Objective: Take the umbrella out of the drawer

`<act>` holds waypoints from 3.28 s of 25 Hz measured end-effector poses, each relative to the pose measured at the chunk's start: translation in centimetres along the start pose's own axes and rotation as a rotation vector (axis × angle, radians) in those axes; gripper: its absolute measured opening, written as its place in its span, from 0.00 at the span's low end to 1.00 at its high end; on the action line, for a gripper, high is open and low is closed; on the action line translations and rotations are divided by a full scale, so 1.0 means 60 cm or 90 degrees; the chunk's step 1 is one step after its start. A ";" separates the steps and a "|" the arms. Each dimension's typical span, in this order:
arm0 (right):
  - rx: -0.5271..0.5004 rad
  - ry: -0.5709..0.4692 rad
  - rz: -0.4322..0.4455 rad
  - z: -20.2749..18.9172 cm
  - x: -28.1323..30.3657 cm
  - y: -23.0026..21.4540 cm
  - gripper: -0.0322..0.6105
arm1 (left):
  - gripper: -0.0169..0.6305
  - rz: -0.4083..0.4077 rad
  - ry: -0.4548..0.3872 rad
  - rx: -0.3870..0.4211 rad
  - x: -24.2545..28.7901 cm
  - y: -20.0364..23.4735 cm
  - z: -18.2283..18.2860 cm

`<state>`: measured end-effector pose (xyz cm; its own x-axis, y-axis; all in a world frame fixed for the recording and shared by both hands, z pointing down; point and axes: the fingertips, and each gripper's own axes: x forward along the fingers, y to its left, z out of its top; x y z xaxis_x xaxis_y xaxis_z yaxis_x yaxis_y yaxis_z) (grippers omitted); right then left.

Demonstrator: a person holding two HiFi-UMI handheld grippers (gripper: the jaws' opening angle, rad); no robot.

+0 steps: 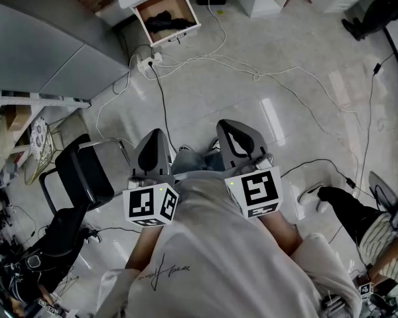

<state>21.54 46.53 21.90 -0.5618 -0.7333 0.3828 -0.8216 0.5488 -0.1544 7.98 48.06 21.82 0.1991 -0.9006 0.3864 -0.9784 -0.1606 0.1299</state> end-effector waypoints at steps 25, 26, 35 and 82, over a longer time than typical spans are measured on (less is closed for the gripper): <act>0.049 -0.053 0.066 0.045 0.051 -0.028 0.07 | 0.04 0.002 -0.010 0.012 0.060 0.000 0.056; 0.047 -0.053 0.066 0.049 0.058 -0.029 0.07 | 0.04 0.000 -0.012 0.010 0.067 0.003 0.060; 0.023 -0.027 0.079 0.086 0.154 -0.032 0.07 | 0.05 -0.031 -0.033 -0.017 0.150 0.052 0.102; -0.083 0.063 0.167 0.352 0.748 -0.041 0.07 | 0.05 -0.059 -0.016 -0.068 0.561 0.425 0.316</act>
<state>-3.70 3.78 20.24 -0.7360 -0.5203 0.4331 -0.6266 0.7658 -0.1447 -11.30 5.98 20.84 0.2852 -0.8940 0.3457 -0.9444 -0.2004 0.2608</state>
